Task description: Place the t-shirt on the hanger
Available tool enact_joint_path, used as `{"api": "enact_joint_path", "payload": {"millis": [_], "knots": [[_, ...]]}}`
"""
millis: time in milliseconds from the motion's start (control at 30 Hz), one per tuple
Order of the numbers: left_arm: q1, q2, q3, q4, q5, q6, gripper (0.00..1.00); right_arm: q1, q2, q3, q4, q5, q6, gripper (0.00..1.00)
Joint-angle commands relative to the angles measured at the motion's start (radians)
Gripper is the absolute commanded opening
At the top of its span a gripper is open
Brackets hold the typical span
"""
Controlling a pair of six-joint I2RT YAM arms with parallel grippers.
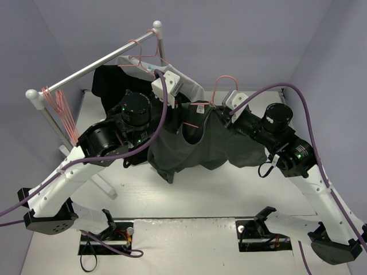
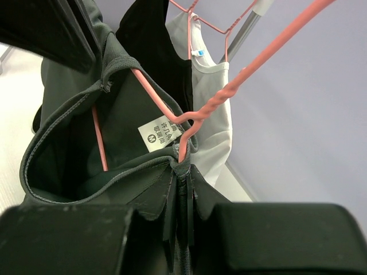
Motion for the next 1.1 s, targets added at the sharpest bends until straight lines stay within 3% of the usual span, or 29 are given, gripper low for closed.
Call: {"api": "enact_joint_path", "payload": {"millis": [0,67,167,267,467,633,1067], "knots": [[-0.002,-0.017,0.042,0.015,-0.011,0.073,0.14,-0.003,-0.012,0.004,0.130,-0.008,0.009,0.00],[0.003,-0.032,0.053,-0.032,-0.030,0.156,0.34,-0.003,-0.015,-0.006,0.128,-0.015,0.009,0.00],[0.019,-0.055,0.073,-0.092,-0.019,0.277,0.53,-0.003,-0.019,-0.021,0.127,-0.033,0.005,0.00],[0.043,-0.078,0.089,-0.143,0.052,0.414,0.63,-0.003,-0.022,-0.039,0.129,-0.055,0.008,0.00],[0.108,-0.042,0.134,-0.296,0.249,0.595,0.66,-0.002,-0.019,-0.044,0.126,-0.113,0.024,0.00],[0.230,-0.012,0.127,-0.363,0.494,0.653,0.66,-0.003,-0.026,-0.046,0.127,-0.147,0.033,0.00],[0.271,0.071,0.123,-0.372,0.527,0.742,0.66,-0.003,-0.025,-0.054,0.126,-0.207,0.058,0.00]]}}
